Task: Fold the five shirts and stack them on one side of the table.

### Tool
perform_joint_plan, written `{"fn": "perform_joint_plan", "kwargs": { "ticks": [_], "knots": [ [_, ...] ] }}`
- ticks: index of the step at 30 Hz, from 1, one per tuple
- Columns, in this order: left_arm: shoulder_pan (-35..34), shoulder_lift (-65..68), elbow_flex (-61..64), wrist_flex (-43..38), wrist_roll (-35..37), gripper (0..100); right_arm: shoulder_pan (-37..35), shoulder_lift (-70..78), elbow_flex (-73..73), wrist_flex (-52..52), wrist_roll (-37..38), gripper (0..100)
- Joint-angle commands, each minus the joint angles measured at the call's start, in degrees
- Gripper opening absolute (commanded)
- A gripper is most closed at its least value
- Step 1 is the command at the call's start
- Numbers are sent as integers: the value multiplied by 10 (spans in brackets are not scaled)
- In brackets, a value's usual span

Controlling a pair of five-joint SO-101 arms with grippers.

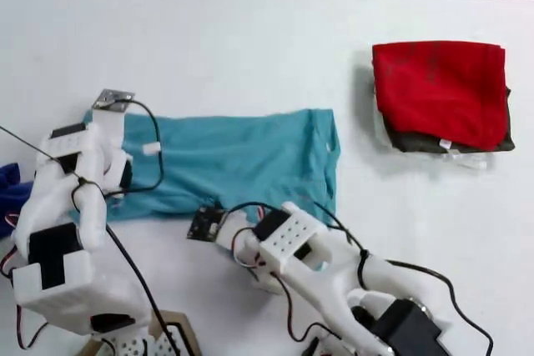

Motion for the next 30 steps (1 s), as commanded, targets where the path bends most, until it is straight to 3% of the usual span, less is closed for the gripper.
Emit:
{"fn": "perform_joint_plan", "kwargs": {
  "ticks": [1,7,12,15,19,25,30],
  "knots": [
    [-5,-4,1,-14,-4,26,-13,-3,9,-28,-4,269],
    [-5,-4,1,-14,-4,26,21,-3,10,-28,2,254],
    [-5,-4,1,-13,-4,26,81,-3,8,-29,35,6],
    [-5,-4,1,-13,-4,26,111,-3,7,-29,37,60],
    [-5,-4,1,-13,-4,26,132,-9,4,-28,41,18],
    [-6,-4,1,-14,-4,26,137,-9,-74,51,127,19],
    [-6,-4,1,-14,-4,26,202,-4,-240,150,201,19]
  ]
}}
